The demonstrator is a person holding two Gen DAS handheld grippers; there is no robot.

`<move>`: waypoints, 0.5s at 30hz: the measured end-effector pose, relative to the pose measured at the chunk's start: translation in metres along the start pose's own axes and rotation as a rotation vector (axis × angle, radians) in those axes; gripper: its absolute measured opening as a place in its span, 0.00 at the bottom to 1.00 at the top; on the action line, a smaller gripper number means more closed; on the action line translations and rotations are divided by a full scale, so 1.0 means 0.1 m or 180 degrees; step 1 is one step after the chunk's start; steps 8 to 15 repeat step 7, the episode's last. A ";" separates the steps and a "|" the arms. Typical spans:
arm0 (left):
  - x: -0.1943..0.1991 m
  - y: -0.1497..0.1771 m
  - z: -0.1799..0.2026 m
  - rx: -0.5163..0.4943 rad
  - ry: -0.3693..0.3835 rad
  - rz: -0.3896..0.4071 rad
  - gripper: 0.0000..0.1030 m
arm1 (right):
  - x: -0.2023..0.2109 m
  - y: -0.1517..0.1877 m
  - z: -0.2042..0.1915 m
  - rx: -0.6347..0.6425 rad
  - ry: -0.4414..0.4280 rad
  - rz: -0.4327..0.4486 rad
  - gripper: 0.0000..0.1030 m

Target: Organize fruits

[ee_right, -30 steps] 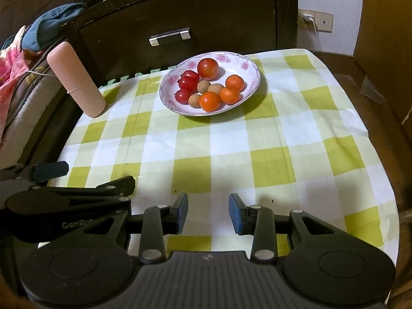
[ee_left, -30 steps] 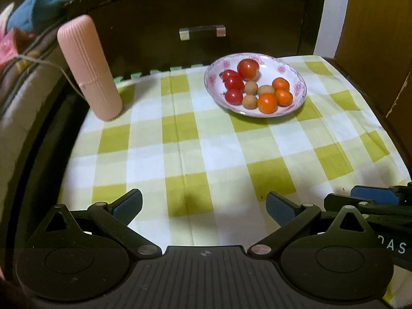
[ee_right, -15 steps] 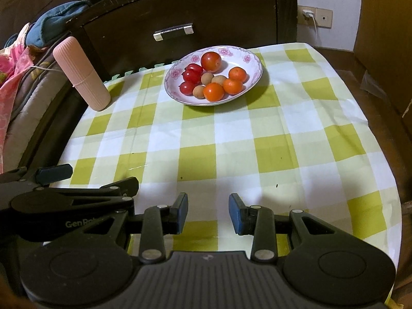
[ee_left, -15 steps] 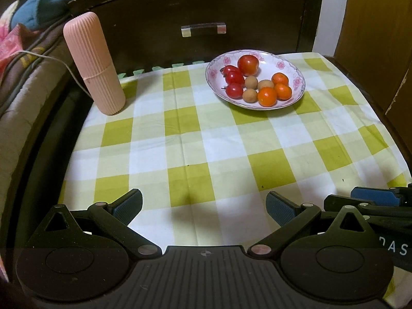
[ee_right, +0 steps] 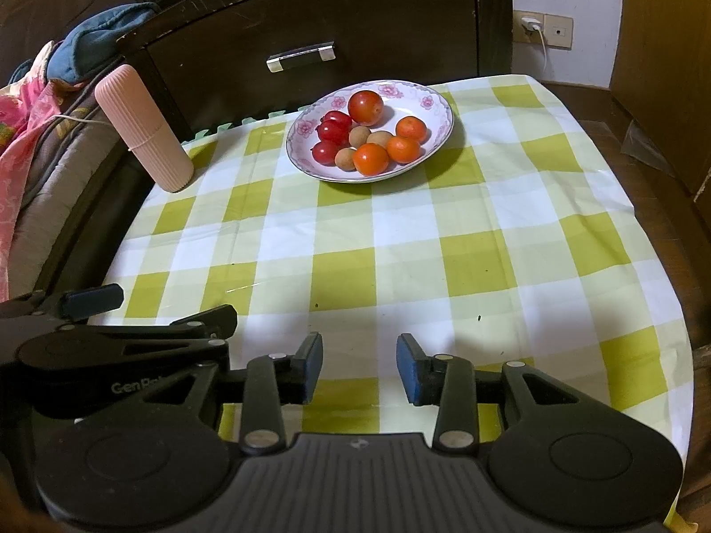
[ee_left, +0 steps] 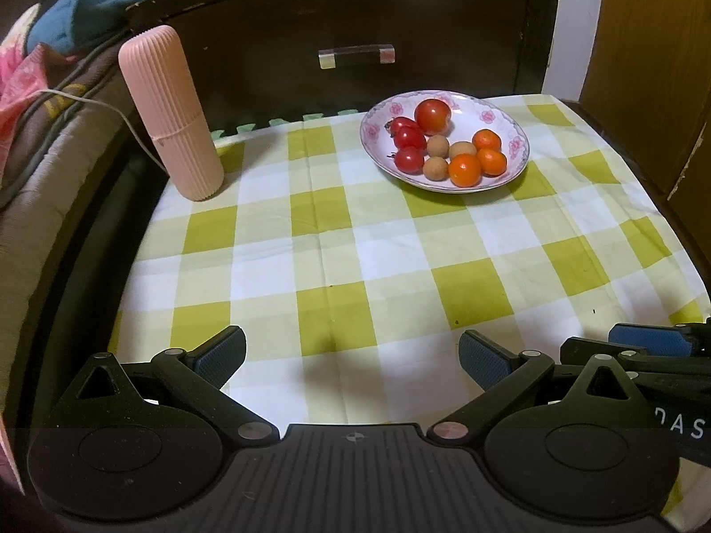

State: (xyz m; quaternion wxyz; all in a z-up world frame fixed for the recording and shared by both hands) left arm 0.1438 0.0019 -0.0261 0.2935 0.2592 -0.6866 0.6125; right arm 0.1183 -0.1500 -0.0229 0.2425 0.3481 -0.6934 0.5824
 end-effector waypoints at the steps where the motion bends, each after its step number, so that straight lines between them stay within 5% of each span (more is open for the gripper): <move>1: 0.00 0.00 0.00 0.0002 -0.0004 -0.0003 1.00 | 0.00 0.00 0.00 0.0002 0.0000 0.0001 0.35; 15: -0.01 0.01 0.00 0.0023 -0.0018 -0.0038 1.00 | 0.00 0.00 0.01 0.0003 0.0001 0.0001 0.35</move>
Point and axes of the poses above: each gripper's, at about its wrist camera, not at the fingertips, and x roughly against the way its jaws point, z to its right, y to its underside, the point moved 6 cm from there along -x, roughly the way its jaws point, and after that the axes turned 7 degrees about z, right-handed, at the moved point
